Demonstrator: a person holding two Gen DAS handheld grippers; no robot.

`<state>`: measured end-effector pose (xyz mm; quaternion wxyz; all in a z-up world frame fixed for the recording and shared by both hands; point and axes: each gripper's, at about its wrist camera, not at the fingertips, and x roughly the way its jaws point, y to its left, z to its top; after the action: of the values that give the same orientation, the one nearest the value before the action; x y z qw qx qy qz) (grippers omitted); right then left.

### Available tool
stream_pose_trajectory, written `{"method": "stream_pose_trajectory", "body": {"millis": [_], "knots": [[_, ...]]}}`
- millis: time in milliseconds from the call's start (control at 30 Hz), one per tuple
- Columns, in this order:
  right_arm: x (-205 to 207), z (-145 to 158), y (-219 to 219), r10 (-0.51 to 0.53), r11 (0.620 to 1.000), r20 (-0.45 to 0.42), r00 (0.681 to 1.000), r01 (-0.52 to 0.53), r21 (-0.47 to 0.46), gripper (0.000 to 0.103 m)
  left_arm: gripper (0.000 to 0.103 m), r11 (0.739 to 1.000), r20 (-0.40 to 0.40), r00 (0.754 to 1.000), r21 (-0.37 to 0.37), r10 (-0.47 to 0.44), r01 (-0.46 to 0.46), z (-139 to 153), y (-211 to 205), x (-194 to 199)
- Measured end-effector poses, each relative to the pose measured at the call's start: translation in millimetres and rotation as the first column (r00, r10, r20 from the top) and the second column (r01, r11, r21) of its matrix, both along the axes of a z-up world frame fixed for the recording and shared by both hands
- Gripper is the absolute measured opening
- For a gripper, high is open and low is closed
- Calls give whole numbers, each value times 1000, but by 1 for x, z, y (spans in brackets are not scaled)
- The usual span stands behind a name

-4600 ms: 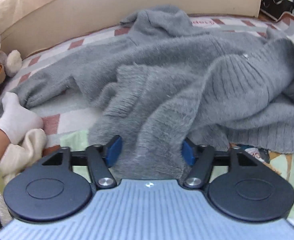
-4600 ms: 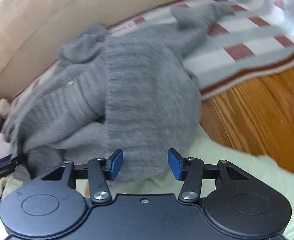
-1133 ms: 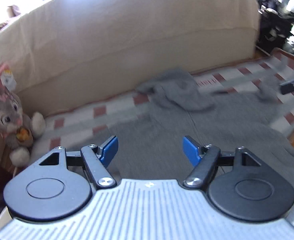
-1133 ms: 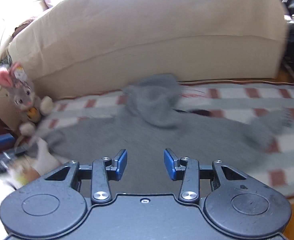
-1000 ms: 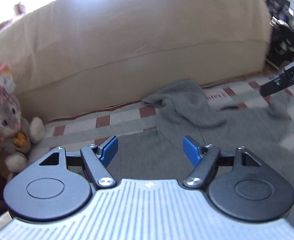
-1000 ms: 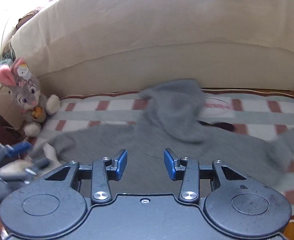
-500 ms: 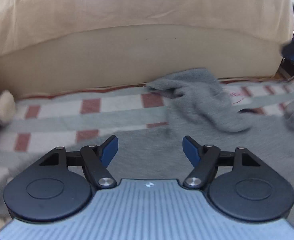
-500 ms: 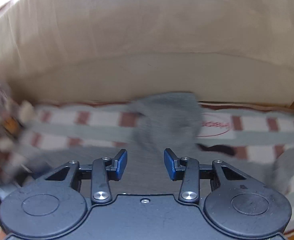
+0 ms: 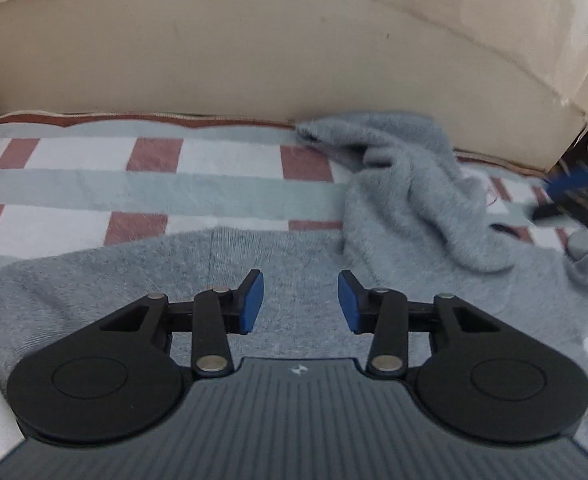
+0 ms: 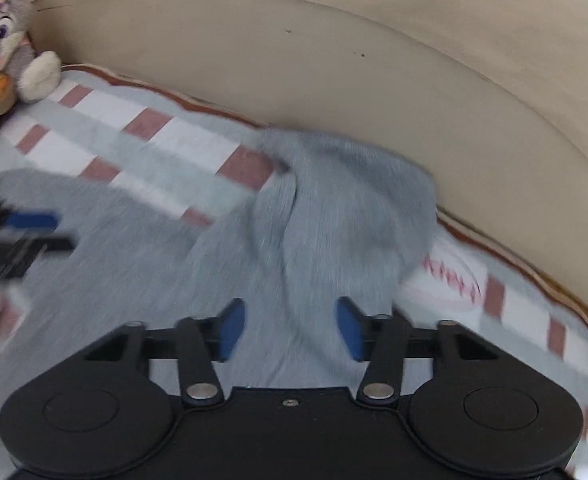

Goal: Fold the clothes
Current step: 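Grasp the hood with the right gripper while the left gripper grasps the body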

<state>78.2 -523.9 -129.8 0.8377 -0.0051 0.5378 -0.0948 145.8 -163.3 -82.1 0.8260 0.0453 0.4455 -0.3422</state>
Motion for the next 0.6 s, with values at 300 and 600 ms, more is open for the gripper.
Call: {"method": "stream_pose_trajectory", "body": {"millis": [300,600], "knots": [[49,-95,-47,-37,988,109,993,53,-143,6,41,998,-49,997,30,64,-63,-62,-39,28],[-58,-58,-180,-422,897,276,863,441,-7,6,43,998,-41,997,17,65,-65,-74,-107,63]]}}
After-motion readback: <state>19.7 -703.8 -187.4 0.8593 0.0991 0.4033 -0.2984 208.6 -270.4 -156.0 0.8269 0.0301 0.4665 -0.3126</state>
